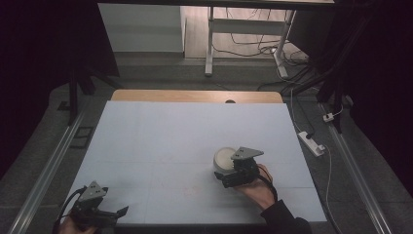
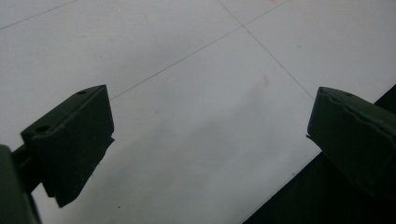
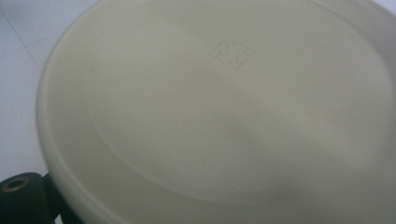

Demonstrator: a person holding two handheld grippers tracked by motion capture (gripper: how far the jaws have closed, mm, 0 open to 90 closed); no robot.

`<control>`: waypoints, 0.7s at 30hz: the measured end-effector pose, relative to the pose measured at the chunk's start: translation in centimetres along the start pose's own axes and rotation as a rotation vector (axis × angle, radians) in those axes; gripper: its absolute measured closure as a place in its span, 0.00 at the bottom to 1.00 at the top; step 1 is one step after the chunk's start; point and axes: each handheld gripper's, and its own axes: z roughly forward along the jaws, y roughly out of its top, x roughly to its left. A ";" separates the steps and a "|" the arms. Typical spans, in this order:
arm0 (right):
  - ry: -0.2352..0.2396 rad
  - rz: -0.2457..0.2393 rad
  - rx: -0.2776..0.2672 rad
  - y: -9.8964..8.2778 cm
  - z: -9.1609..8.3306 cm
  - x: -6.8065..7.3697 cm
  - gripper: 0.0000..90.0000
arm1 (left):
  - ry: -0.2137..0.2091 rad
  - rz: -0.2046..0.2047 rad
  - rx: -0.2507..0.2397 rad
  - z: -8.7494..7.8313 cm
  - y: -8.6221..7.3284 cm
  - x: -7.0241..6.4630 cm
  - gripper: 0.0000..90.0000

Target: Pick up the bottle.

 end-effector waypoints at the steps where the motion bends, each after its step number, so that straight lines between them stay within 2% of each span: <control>1: -0.002 -0.002 0.001 0.0 0.0 0.0 0.07 | 0.000 0.000 0.000 0.0 0.0 0.0 0.01; 15: 0.044 -0.009 -0.020 1.0 -0.7 1.2 0.07 | 0.000 -0.003 -0.001 0.0 0.0 0.0 0.01; 21: 0.064 -0.029 -0.029 1.5 -1.0 2.0 0.07 | 0.000 -0.005 -0.001 0.0 0.0 0.0 0.01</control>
